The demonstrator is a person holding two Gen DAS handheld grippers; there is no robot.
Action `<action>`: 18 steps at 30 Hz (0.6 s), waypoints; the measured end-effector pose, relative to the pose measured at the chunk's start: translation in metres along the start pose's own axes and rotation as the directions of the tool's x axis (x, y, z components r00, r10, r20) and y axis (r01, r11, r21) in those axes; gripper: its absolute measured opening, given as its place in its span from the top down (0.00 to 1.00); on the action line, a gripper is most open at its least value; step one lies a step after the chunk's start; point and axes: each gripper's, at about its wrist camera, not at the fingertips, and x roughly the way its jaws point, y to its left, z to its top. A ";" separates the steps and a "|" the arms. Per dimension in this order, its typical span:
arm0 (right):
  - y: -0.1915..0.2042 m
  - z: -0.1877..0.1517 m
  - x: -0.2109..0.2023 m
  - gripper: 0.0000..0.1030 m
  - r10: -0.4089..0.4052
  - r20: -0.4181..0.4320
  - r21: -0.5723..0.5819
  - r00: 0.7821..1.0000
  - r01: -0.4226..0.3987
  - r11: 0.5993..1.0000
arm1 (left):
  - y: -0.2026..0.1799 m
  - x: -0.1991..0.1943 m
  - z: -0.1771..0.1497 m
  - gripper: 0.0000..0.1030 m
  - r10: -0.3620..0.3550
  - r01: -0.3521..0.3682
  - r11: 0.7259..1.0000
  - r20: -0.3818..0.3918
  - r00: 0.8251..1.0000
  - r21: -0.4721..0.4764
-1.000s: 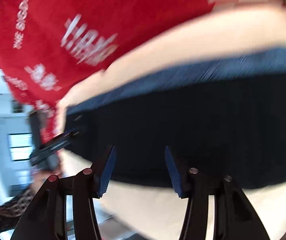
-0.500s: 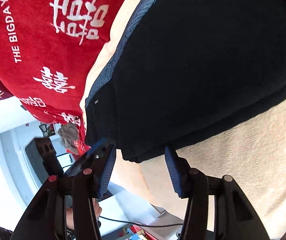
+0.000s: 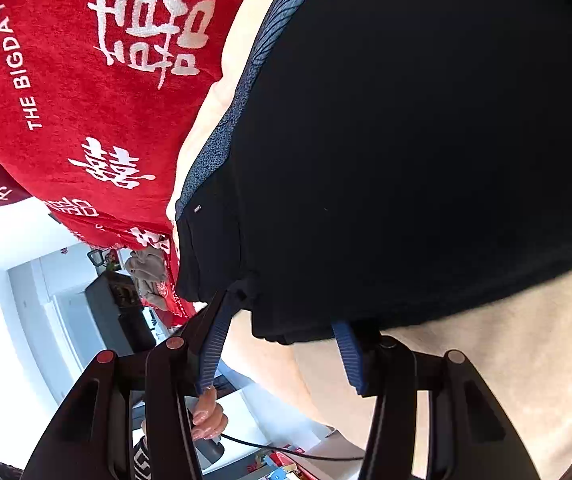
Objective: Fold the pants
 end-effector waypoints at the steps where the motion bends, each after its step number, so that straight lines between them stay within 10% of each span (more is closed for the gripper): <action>1: 0.002 0.002 0.003 0.57 -0.020 0.000 0.000 1.000 0.020 1.000 | -0.003 0.000 -0.001 0.29 0.002 -0.002 1.000 0.004 1.000 0.020; 3: 0.011 0.002 0.002 0.89 -0.075 0.010 -0.038 0.997 0.076 0.996 | -0.014 -0.003 -0.006 0.29 -0.001 0.000 0.996 0.007 1.000 0.090; 15: -0.004 -0.022 -0.007 0.92 -0.160 0.006 -0.089 0.987 0.160 0.983 | -0.020 -0.017 -0.038 0.29 0.021 -0.023 0.989 0.013 1.000 0.145; 18: -0.006 -0.021 -0.013 0.90 -0.123 0.009 -0.080 0.992 0.124 0.989 | -0.014 -0.030 -0.045 0.29 -0.106 0.106 0.993 0.004 0.994 0.057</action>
